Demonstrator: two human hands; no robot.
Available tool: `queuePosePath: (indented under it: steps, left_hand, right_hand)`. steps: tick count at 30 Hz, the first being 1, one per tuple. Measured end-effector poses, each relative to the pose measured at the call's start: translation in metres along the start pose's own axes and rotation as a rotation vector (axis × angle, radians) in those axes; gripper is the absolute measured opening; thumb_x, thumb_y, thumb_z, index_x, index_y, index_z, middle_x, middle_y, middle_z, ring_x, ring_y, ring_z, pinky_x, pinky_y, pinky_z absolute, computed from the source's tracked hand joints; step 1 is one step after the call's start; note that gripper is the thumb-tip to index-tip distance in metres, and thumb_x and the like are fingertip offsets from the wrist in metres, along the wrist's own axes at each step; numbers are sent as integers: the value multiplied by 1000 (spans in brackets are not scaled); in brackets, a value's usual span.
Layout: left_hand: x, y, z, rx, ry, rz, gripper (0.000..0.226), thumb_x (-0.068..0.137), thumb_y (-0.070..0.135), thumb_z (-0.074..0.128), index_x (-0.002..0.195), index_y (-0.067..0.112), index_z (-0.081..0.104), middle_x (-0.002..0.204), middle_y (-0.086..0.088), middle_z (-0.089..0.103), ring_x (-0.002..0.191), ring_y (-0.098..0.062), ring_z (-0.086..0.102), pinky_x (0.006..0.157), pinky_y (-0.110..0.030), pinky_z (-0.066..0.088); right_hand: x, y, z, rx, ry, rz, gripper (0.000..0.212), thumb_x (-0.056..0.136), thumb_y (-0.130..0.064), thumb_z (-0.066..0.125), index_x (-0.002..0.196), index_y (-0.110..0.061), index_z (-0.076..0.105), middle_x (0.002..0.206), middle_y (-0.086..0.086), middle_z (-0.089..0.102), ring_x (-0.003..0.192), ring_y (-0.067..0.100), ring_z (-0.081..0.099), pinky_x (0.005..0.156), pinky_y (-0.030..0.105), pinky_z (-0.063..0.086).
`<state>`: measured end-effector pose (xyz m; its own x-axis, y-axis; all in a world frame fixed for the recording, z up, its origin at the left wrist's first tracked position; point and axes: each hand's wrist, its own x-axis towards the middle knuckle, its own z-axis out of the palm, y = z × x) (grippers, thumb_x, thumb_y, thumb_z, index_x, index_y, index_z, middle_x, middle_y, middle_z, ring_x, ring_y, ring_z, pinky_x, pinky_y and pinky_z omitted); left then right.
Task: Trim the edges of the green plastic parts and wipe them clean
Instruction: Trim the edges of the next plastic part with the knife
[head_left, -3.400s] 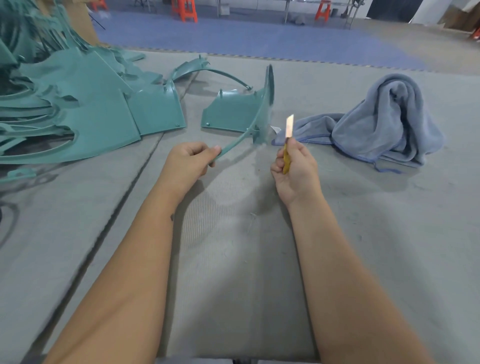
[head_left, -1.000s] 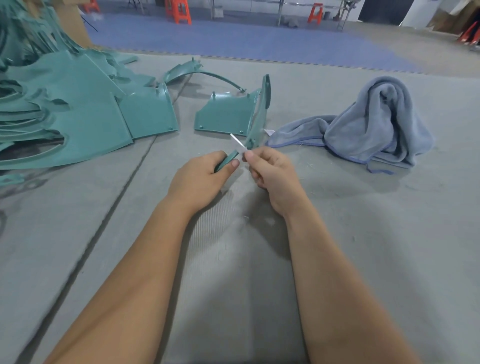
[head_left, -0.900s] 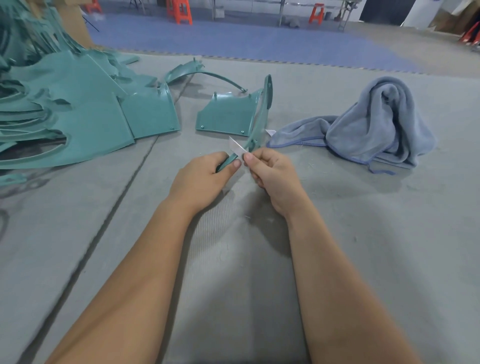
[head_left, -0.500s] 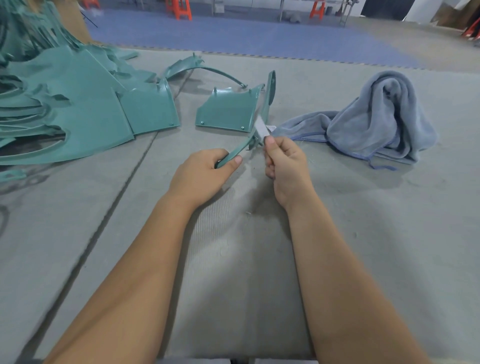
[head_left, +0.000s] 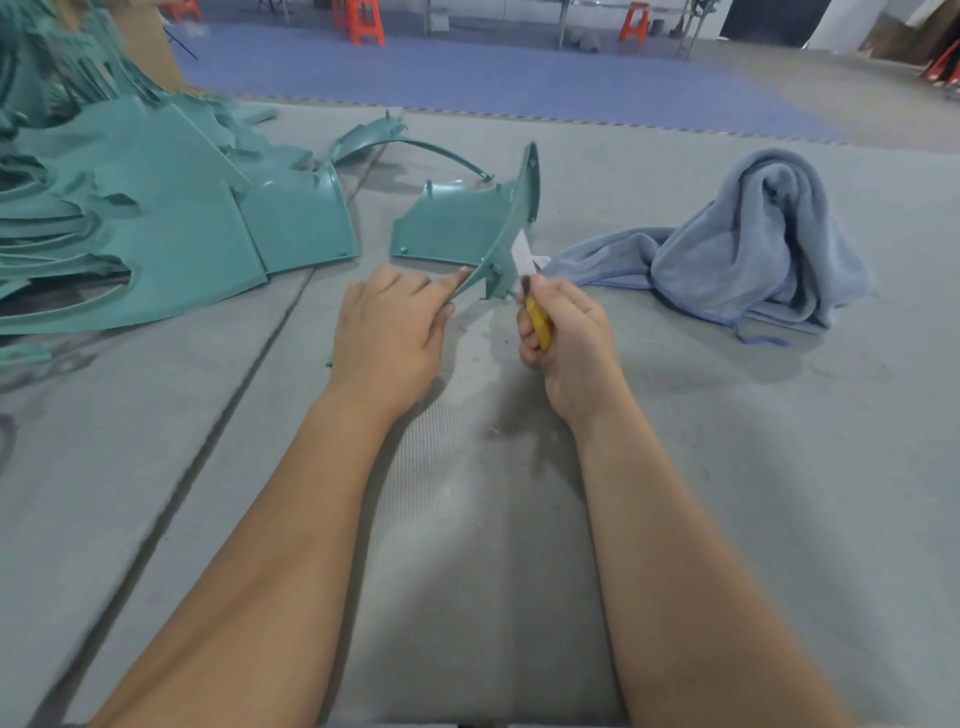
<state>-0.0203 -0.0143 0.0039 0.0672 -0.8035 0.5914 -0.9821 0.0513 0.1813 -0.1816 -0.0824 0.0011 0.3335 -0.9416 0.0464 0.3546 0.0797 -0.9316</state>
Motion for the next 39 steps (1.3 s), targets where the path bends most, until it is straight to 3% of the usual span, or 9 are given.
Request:
queuePosePath:
  steps: [4,8,15,17,22,27,29,33,39]
  left_hand:
    - [1,-5,-1,-7,-29,-91,36,96,17,50,130,21,59,97,-2,66,94,-29,48,78,-38,31]
    - [1,-4,0,-275,-108,-213,38,94,16,48,129,26,58,105,-3,62,98,-25,55,73,-31,39]
    - [-5,3,8,-253,-168,-146,37,96,50,44,132,50,49,115,7,70,103,-20,62,68,-27,39]
    - [-5,3,9,-275,-154,-169,36,95,52,43,130,52,50,110,7,71,101,-20,63,66,-26,37]
    - [-3,3,8,-317,-143,-229,38,92,55,38,128,55,51,60,23,55,69,-5,48,54,-16,29]
    - [-3,3,6,-390,-155,-259,34,91,54,43,124,58,52,67,42,54,66,9,51,56,-16,30]
    - [-3,3,6,-416,-158,-266,32,92,52,44,122,59,53,67,41,54,67,13,51,57,-16,31]
    - [-3,3,6,-439,-160,-270,31,92,52,45,121,60,52,66,38,56,70,-2,50,60,-18,34]
    - [-2,3,6,-443,-155,-266,30,94,50,46,122,58,54,65,38,56,68,2,53,59,-20,34]
  right_hand:
    - [-1,2,3,-142,-65,3,19,86,-28,61,72,-15,64,56,0,50,48,10,34,44,19,27]
    - [-4,5,8,-273,-97,-61,25,96,-17,58,71,-17,61,52,-2,52,45,9,35,43,20,26]
    - [-4,1,7,-194,-103,-93,24,98,-19,56,74,-16,61,50,0,51,40,8,35,39,17,28]
    - [-4,2,6,-187,-121,-82,25,97,-20,57,72,-18,61,49,-1,50,41,7,35,40,16,28]
    - [-3,3,6,-239,-147,-58,25,97,-18,58,72,-17,60,50,-1,48,42,6,34,41,14,26]
    - [-3,1,4,-194,-125,-46,24,98,-17,55,76,-13,60,49,-4,47,42,4,33,40,13,25]
    - [-3,2,4,-180,-118,-44,24,99,-17,55,76,-13,59,49,-5,46,42,3,34,41,13,26]
    - [-3,2,6,-181,-88,-48,23,99,-17,55,77,-13,60,49,-6,45,44,3,35,43,13,26]
    - [-3,2,6,-172,-66,-56,23,99,-16,54,77,-15,61,48,-8,46,45,2,36,43,12,27]
